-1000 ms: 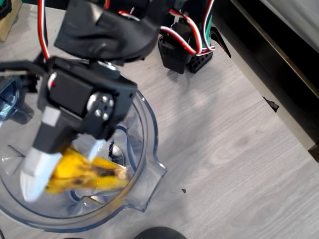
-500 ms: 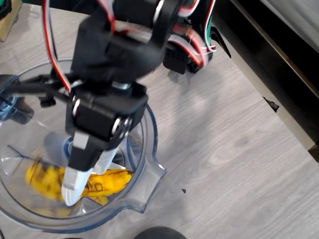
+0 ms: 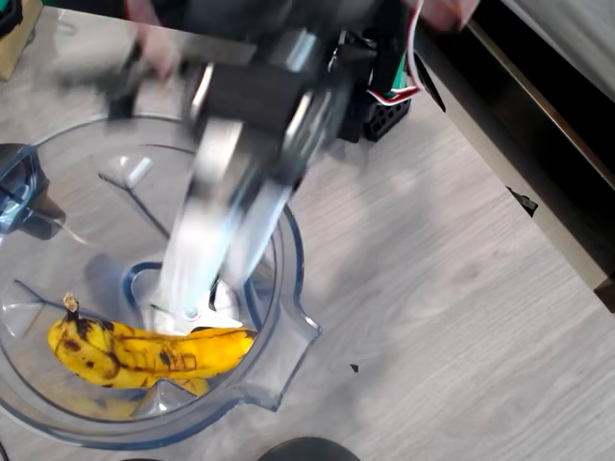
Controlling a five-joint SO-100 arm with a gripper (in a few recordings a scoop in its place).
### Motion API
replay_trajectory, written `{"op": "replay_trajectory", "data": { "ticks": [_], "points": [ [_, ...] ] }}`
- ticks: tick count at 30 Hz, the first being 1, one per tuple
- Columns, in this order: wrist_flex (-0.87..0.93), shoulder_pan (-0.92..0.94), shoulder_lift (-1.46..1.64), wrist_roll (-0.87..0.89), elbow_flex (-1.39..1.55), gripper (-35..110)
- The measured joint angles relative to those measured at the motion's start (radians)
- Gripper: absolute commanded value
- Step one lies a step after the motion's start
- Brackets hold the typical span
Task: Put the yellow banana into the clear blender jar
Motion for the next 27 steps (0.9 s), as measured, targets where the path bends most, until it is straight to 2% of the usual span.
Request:
{"op": "replay_trajectory", "data": {
  "ticks": [4, 9, 12, 15, 27],
  "points": [
    [0.02, -0.029, 0.155, 0.002, 0.003, 40],
    [-0.026, -0.041, 0.328, -0.002, 0.163, 41],
    [-0.147, -0.055, 0.548, -0.025, 0.403, 41],
    [-0.19, -0.08, 0.776, -0.046, 0.643, 41],
    [-0.264, -0.084, 1.15, -0.115, 1.126, 37]
  ]
}}
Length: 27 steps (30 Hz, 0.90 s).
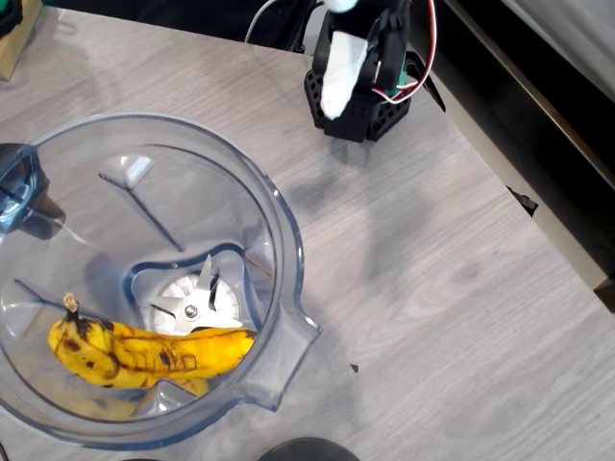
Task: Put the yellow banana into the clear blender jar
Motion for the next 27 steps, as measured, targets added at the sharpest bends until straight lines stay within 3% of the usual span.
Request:
{"op": "replay_trajectory", "data": {
  "ticks": [27],
  "points": [
    [-0.009, -0.117, 0.118, 0.011, 0.801, 29]
  ]
}}
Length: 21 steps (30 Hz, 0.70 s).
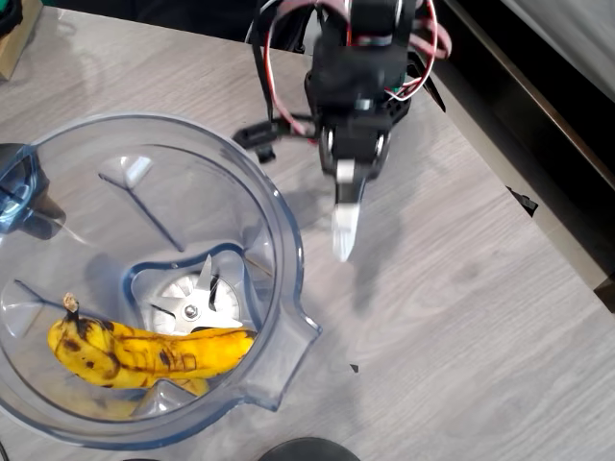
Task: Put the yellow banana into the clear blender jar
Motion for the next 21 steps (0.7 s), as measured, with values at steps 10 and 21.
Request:
{"op": "replay_trajectory", "data": {
  "ticks": [10, 21],
  "points": [
    [0.0, -0.002, 0.0, 0.002, 0.166, 0],
    [0.051, -0.002, 0.0, -0.002, 0.167, 0]
  ]
}}
